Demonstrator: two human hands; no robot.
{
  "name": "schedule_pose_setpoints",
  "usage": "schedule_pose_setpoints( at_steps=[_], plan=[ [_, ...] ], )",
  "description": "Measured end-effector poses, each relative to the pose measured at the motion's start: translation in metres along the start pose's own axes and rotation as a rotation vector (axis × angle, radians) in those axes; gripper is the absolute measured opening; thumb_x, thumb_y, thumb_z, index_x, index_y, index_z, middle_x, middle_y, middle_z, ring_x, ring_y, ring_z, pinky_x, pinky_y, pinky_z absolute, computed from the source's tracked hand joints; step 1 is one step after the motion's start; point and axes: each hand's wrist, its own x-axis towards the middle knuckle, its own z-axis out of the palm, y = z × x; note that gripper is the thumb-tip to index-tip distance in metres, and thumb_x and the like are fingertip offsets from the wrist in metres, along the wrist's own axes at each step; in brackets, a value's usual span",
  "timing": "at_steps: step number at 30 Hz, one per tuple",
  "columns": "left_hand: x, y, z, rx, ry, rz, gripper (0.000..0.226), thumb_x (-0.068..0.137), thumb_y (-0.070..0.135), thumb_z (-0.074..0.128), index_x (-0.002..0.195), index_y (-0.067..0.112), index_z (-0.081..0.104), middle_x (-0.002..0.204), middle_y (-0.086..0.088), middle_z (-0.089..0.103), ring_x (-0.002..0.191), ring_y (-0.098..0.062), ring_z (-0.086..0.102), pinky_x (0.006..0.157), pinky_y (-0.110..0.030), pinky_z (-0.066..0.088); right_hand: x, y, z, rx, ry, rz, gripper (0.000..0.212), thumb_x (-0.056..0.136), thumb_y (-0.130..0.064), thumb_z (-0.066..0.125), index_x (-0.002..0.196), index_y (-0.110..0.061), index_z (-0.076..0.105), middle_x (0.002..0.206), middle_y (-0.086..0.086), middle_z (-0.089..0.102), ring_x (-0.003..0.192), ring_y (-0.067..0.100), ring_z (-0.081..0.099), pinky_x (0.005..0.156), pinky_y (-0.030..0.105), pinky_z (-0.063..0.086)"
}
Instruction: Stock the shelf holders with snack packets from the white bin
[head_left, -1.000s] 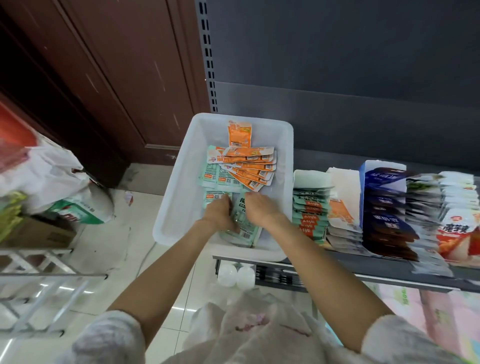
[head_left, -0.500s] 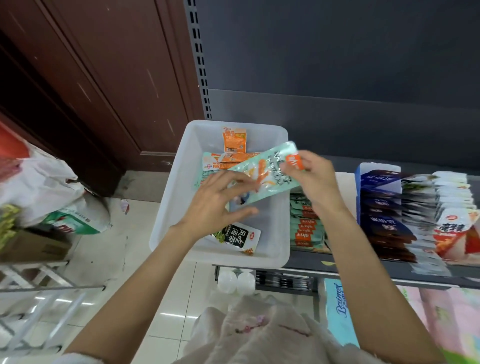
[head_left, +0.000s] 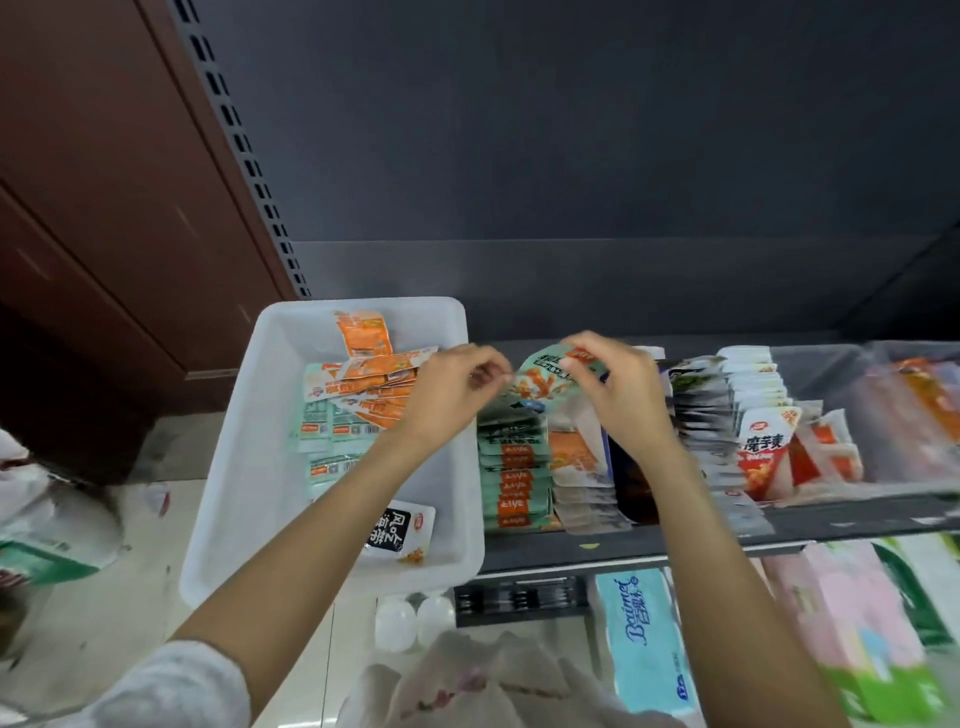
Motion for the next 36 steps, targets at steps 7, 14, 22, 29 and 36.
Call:
schedule_pose_setpoints(
  at_steps=[7,14,22,29,36],
  plan=[
    [-0.014,-0.026,0.005,0.246,-0.049,-0.015,0.007,0.082,0.014,0.069,0.089,0.012,0.072,0.086,-0.004,0.072,0.077,-0.022,0.065,0.072,-0.035,0.053,0.004,-0.003,0.036,-0.319,-0.337,-0.179,0.032,0.086,0.000,0.057,0.108,-0.021,0.067,0.099,0.002,0.070,0.087,0.025,0.065,0.071,0.040,0.053],
    [-0.039,-0.033,0.006,0.311,-0.031,0.010,0.018,0.080,0.025,0.070,0.098,0.020,0.072,0.095,-0.001,0.070,0.089,-0.023,0.062,0.078,-0.033,0.047,-0.006,-0.006,0.056,-0.461,-0.603,-0.146,0.042,0.095,-0.012,0.038,0.134,-0.022,0.049,0.126,0.003,0.062,0.111,0.022,0.058,0.100,0.037,0.033],
    [-0.108,-0.065,-0.049,0.143,0.013,-0.113,0.009,0.082,0.023,0.054,0.088,0.021,0.060,0.083,0.015,0.061,0.078,0.002,0.056,0.069,-0.023,0.046,-0.022,-0.077,0.088,-0.113,-0.342,-0.196,0.028,0.089,-0.010,0.048,0.111,-0.016,0.064,0.104,0.003,0.070,0.092,0.022,0.065,0.080,0.038,0.053],
    [-0.134,-0.114,-0.066,0.501,-0.575,-0.328,0.053,0.072,0.026,0.075,0.121,0.016,0.057,0.120,-0.004,0.055,0.113,-0.025,0.047,0.093,-0.030,0.038,-0.037,-0.100,0.176,-0.529,-1.029,0.005,0.063,0.081,-0.046,0.068,0.124,-0.006,0.045,0.119,0.008,0.055,0.107,0.029,0.057,0.078,0.036,0.044],
    [-0.129,-0.123,-0.055,0.682,-0.726,-0.264,0.063,0.071,0.042,0.074,0.126,0.024,0.050,0.123,0.000,0.050,0.117,-0.019,0.041,0.099,-0.026,0.032,-0.042,-0.092,0.201,-0.624,-1.009,0.029,0.064,0.072,-0.032,0.080,0.120,-0.007,0.046,0.119,0.009,0.058,0.109,0.025,0.056,0.082,0.033,0.042]
  ],
)
